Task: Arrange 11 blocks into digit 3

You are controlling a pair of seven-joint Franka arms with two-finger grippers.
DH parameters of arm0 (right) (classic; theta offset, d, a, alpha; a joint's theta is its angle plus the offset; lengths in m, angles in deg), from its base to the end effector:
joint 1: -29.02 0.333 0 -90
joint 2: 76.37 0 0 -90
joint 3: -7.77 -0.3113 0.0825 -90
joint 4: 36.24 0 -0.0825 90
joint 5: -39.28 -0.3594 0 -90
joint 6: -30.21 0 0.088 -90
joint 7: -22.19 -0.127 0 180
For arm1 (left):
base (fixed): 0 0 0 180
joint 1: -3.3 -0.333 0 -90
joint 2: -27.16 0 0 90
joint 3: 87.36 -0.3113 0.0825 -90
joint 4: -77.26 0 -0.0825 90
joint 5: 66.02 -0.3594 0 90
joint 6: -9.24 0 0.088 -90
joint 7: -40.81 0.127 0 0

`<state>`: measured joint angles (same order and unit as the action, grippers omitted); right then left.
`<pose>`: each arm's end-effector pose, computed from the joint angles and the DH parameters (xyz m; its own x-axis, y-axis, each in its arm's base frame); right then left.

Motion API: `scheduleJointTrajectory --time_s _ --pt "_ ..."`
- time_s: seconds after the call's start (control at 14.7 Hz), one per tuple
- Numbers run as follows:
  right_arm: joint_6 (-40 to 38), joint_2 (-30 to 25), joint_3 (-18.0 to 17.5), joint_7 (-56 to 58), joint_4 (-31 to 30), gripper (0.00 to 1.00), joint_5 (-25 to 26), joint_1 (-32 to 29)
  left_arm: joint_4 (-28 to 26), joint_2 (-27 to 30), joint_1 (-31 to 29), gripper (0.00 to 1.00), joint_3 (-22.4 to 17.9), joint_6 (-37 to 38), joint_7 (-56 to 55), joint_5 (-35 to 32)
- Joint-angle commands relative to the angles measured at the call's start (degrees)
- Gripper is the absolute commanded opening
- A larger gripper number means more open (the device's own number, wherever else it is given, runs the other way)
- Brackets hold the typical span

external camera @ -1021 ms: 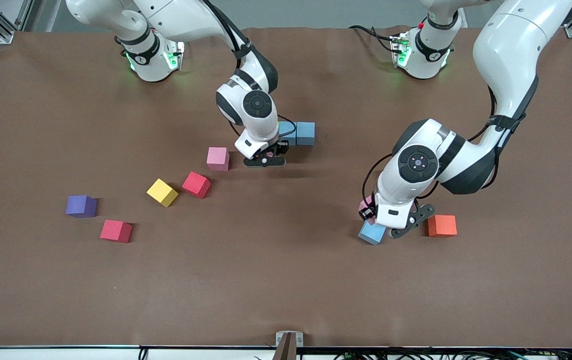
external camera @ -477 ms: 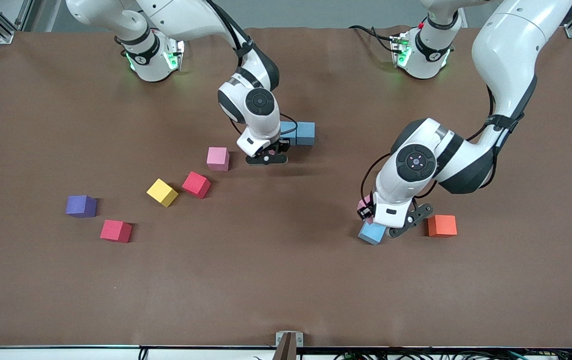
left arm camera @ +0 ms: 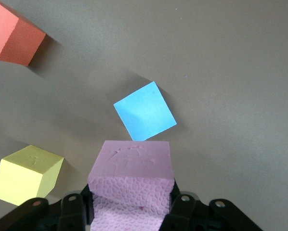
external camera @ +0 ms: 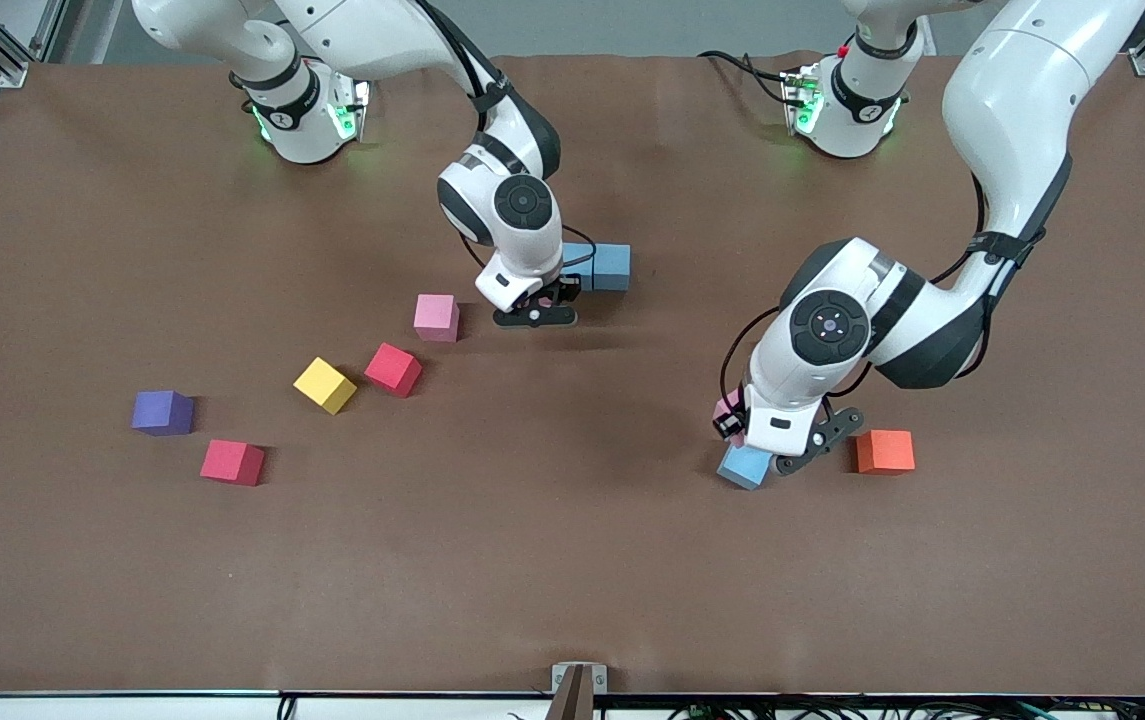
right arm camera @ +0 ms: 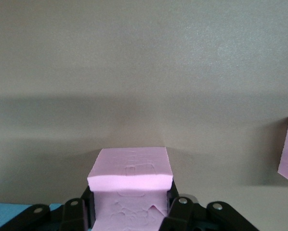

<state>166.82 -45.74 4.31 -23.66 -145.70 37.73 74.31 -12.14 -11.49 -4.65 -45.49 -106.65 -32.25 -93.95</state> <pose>0.3984 0.4536 0.2045 0.9968 0.0225 -0.0768 0.0233 -0.9997 0.0100 0.6052 -0.2772 0.3094 0.8443 0.5359 -0.0068 0.5357 -0.8442 -0.0216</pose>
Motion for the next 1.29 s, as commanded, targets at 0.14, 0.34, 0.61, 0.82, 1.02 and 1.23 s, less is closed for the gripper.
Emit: scheduleJointTrajectory --time_s 0.14,0.34,0.61,0.82,1.02,1.23 --pt "-0.03 -1.98 0.21 -0.82 -2.34 0.43 -0.82 0.67 0.09 -0.02 0.48 0.22 0.31 0.14 -0.15 -0.02" --pt "-0.12 -1.98 0.21 -0.82 -2.34 0.44 -0.82 0.67 0.18 -0.71 1.19 0.22 0.22 0.14 -4.10 -0.02" --pt "-0.91 -1.98 0.21 -0.82 -2.34 0.44 -0.82 0.59 0.18 -1.77 1.98 0.22 0.14 -2.84 -7.79 -0.02" --pt "-1.00 -1.98 0.21 -0.82 -2.34 0.44 -0.82 0.67 0.18 -1.77 2.68 0.22 0.05 -3.73 -8.33 -0.28" --pt "-1.09 -1.98 0.21 -0.82 -2.34 0.44 -0.82 0.85 -0.08 -1.69 2.68 0.22 0.05 -3.73 -8.42 -0.11" --pt "-1.09 -1.98 0.12 -1.43 -2.25 0.47 -0.82 0.94 0.09 -1.60 2.68 0.21 0.05 -3.64 -8.24 -0.11"
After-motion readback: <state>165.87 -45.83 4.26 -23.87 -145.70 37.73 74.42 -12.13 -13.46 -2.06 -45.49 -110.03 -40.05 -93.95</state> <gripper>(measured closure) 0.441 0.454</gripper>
